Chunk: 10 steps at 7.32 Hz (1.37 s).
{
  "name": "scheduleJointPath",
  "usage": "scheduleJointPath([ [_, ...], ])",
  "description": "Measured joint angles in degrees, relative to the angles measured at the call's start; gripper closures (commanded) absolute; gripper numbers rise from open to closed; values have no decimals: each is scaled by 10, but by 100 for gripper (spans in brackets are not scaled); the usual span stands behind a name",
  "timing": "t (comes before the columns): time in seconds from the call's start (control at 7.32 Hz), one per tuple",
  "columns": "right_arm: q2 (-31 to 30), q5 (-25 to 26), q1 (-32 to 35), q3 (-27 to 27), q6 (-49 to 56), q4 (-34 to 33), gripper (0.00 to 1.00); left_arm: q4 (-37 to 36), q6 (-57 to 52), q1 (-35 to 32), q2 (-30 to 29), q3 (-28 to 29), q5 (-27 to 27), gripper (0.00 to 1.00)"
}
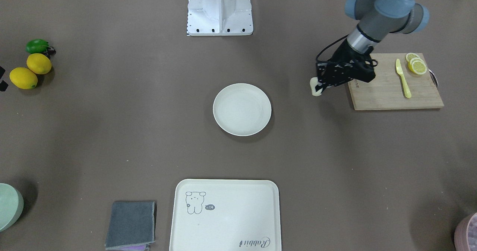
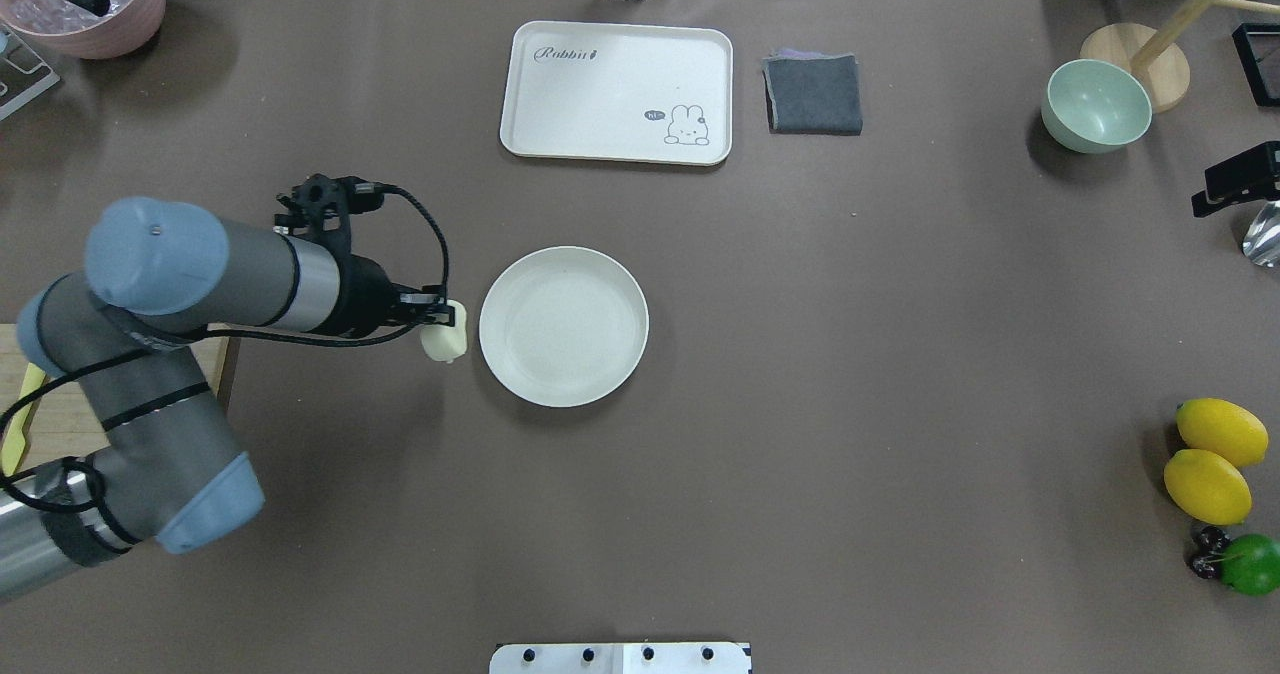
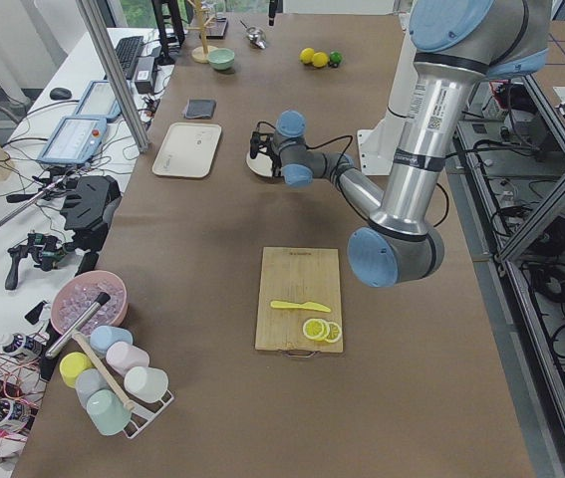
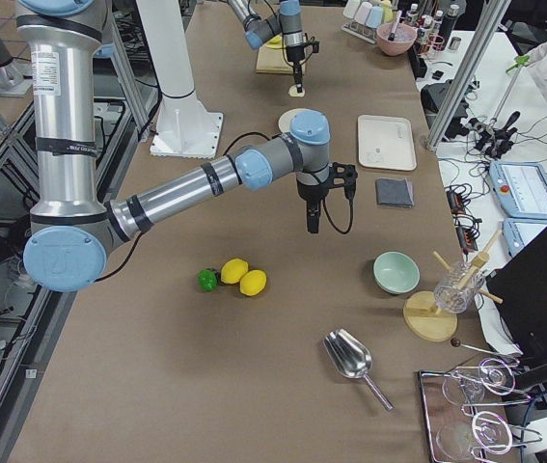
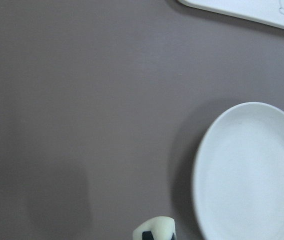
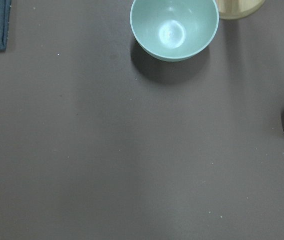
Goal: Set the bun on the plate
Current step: 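Carry the bun with the left gripper over the white plate, then release the bun onto the white plate with the left gripper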
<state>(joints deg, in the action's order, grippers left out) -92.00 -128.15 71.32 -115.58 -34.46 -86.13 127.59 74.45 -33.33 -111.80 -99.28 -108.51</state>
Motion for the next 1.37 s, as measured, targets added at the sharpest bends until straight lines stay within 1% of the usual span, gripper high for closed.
scheduleJointPath([
  [0.14, -19, -1, 1, 9, 2, 34, 0, -9, 13, 22, -47, 32, 26, 82],
  [0.27, -33, -2, 2, 20, 6, 60, 0, -12, 18, 34, -82, 65, 46, 73],
  [0.41, -41, -6, 8, 27, 18, 69, 0, -13, 19, 37, -103, 91, 56, 18],
  [0.55, -48, -21, 25, 30, 42, 69, 0, -13, 18, 38, -115, 105, 61, 3],
  [0.82, -70, -62, 80, 33, 101, 69, 0, -14, 18, 39, -122, 114, 75, 3],
  [1.09, -100, -78, 139, 35, 183, 57, 0, -16, 18, 37, -122, 107, 80, 3],
  [1.23, -106, -83, 171, 36, 238, 26, 0, -32, 17, 32, -121, 94, 79, 3],
  [1.37, -108, -83, 202, 36, 297, -16, 0, -82, 10, 23, -120, 67, 76, 3],
])
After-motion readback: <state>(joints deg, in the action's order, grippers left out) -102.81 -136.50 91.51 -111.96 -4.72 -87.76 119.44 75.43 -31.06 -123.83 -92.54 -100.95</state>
